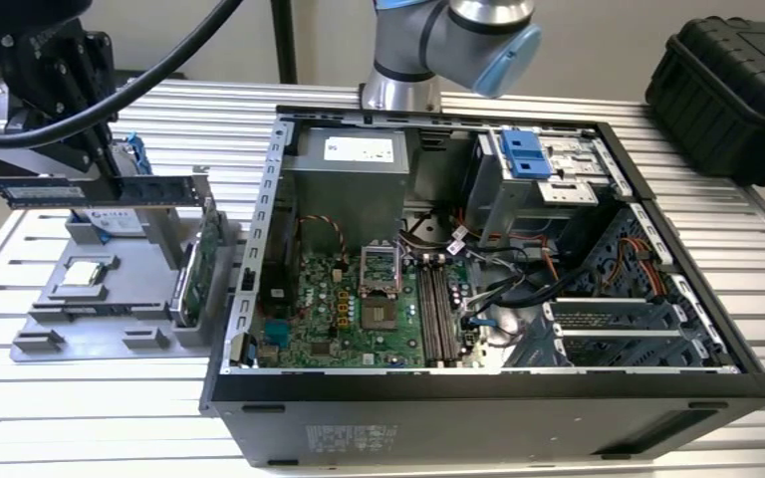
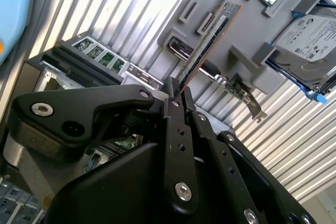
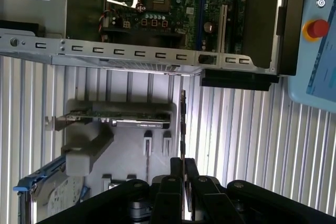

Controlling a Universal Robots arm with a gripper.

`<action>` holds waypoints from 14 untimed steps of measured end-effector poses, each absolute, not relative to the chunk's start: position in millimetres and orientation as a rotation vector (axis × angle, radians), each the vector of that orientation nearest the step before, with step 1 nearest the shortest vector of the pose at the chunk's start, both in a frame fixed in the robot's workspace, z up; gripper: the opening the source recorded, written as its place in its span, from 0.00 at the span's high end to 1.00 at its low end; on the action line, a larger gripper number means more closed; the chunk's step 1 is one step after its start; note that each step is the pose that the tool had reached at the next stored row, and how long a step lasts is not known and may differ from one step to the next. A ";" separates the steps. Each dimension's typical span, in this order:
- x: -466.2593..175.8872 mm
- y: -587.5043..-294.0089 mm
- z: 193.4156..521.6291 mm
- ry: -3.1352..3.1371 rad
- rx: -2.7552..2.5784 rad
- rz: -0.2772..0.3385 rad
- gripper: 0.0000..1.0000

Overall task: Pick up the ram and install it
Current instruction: 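Pick up the ram and move it above insertion slot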

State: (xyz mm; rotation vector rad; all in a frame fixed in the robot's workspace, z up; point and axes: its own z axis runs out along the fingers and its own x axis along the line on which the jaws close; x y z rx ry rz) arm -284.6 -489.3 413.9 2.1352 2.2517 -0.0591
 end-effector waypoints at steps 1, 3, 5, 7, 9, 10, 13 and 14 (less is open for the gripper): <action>-283.8 -489.3 414.0 2.252 2.135 -0.059 1.00; -282.4 -489.3 414.2 2.252 2.135 -0.059 1.00; -280.8 -489.3 414.4 2.252 2.135 -0.059 1.00; -279.1 -489.3 414.6 2.252 2.135 -0.059 1.00; -277.4 -489.3 414.8 2.252 2.135 -0.059 1.00; -276.7 -489.3 414.8 2.252 2.135 -0.059 1.00; -274.2 -489.3 415.1 2.252 2.135 -0.059 1.00; -273.5 -489.3 415.2 2.252 2.135 -0.059 1.00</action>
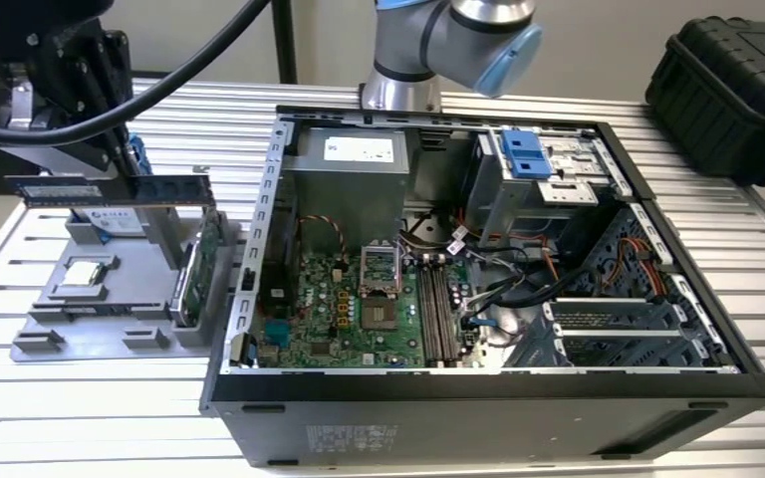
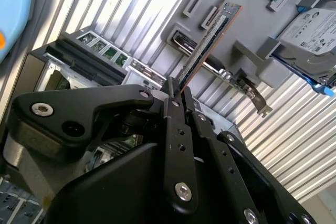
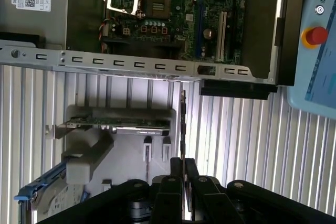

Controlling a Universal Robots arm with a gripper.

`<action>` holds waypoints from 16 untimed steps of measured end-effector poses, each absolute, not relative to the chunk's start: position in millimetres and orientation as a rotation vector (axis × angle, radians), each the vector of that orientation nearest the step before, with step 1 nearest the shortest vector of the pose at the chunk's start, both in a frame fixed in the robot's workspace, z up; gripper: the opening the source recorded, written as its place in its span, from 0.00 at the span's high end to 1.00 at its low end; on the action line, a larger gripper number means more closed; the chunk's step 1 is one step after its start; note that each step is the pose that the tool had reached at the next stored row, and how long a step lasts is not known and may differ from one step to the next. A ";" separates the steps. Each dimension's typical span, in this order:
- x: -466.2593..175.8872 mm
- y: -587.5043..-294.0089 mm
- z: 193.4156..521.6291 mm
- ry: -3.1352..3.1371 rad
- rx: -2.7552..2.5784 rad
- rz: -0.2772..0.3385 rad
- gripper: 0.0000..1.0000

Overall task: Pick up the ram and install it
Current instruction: 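Pick up the ram and move it above insertion slot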

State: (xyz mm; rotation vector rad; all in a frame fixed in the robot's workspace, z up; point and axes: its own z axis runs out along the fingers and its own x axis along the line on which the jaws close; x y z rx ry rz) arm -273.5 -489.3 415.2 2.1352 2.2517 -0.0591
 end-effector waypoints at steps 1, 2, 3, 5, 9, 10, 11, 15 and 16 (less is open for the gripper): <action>-272.8 -489.3 415.4 2.252 2.135 -0.059 1.00; -272.2 -489.3 415.4 2.252 2.135 -0.059 1.00; -271.7 -489.3 415.6 2.252 2.135 -0.059 1.00; -270.7 -489.3 415.7 2.252 2.135 -0.059 1.00; -268.8 -489.3 416.0 2.252 2.135 -0.059 1.00; -268.3 -489.3 416.1 2.252 2.135 -0.059 1.00; -267.7 -489.3 416.3 2.252 2.135 -0.059 1.00; -265.3 -489.3 416.6 2.252 2.135 -0.059 1.00; -264.6 -489.3 416.7 2.252 2.135 -0.059 1.00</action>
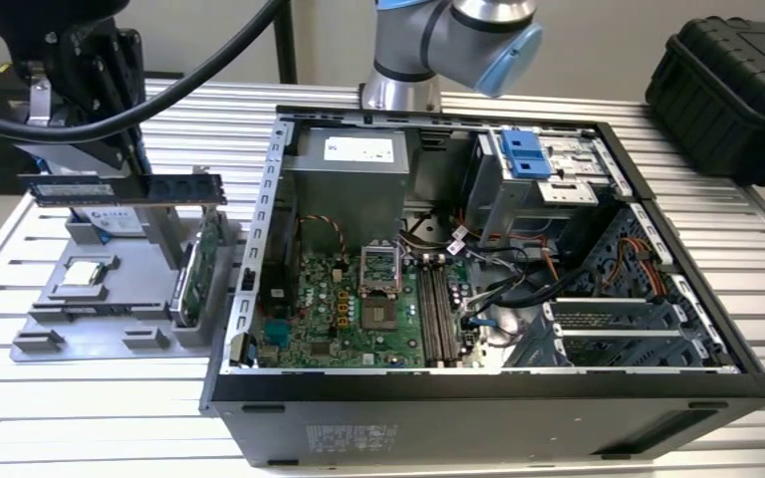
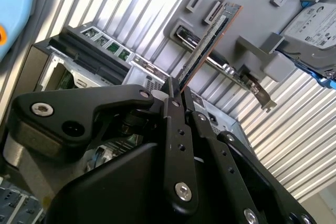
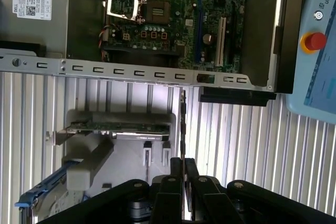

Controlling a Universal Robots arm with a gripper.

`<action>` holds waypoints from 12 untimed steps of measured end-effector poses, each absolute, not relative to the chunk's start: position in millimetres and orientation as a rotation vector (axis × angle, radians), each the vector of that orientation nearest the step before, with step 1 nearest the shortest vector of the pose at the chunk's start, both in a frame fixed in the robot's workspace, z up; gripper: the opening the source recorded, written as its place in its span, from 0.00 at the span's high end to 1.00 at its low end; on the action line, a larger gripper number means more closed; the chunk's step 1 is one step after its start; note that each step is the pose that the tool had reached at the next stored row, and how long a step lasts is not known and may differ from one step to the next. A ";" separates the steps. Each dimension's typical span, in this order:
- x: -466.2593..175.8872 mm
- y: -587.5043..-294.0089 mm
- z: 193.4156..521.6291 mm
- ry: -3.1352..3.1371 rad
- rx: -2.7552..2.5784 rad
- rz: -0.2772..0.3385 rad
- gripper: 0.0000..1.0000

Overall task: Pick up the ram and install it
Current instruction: 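Pick up the ram and move it above insertion slot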

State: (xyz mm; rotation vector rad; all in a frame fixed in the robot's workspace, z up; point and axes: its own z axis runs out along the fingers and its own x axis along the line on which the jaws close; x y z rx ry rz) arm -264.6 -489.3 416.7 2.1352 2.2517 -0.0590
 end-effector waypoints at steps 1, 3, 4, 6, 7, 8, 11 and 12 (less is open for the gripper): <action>-264.2 -489.3 416.8 2.252 2.135 -0.059 1.00; -263.5 -489.3 416.9 2.252 2.135 -0.059 1.00; -263.1 -489.3 417.1 2.252 2.135 -0.059 1.00; -262.3 -489.3 417.2 2.252 2.135 -0.059 1.00; -262.0 -489.3 417.3 2.252 2.135 -0.059 1.00; -261.5 -489.3 417.5 2.252 2.135 -0.059 1.00; -260.3 -489.3 417.7 2.252 2.135 -0.059 1.00; -259.8 -489.3 417.8 2.252 2.135 -0.059 1.00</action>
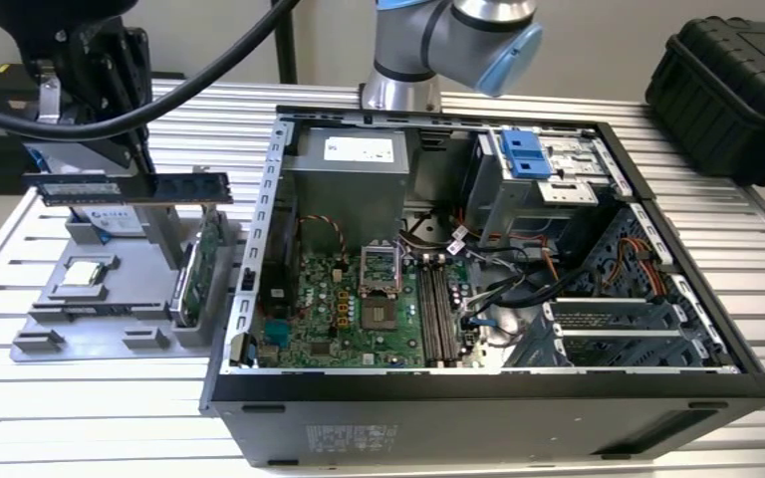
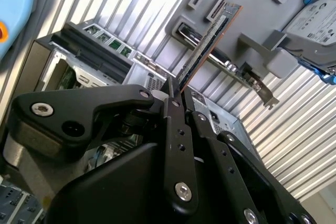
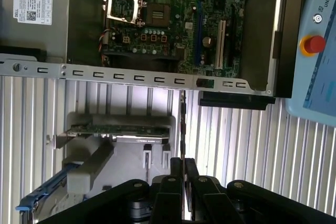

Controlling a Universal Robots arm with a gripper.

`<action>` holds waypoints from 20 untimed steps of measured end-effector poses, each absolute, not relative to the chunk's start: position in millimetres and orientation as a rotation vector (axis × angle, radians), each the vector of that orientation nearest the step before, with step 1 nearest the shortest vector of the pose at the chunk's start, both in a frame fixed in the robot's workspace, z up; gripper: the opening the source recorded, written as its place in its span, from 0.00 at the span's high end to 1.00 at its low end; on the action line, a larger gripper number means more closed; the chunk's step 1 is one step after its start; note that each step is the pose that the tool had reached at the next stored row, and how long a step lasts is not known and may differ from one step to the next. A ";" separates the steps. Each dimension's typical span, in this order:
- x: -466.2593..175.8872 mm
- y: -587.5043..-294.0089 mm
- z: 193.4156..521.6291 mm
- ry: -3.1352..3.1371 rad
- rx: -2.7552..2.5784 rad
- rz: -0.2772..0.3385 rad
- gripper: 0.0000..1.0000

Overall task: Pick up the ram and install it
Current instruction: 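Pick up the ram and move it above insertion slot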

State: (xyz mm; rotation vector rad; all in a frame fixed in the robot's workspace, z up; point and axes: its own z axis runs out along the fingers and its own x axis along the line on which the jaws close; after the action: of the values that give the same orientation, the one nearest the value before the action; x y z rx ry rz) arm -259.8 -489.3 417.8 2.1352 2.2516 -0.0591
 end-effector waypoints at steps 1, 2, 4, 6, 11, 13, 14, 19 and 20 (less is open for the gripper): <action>-259.4 -489.3 417.9 2.252 2.135 -0.059 1.00; -259.0 -489.3 418.0 2.252 2.135 -0.059 1.00; -258.1 -489.3 418.2 2.252 2.135 -0.059 1.00; -256.9 -489.3 418.3 2.252 2.135 -0.059 1.00; -254.4 -489.3 418.8 2.252 2.135 -0.059 1.00; -253.2 -489.3 419.0 2.252 2.135 -0.059 1.00; -252.6 -489.3 419.1 2.252 2.135 -0.059 1.00; -249.1 -489.3 419.6 2.252 2.135 -0.059 1.00; -248.5 -489.3 419.7 2.252 2.135 -0.059 1.00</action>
State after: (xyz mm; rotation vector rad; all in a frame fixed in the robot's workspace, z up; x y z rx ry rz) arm -248.5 -489.3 419.7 2.1352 2.2517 -0.0592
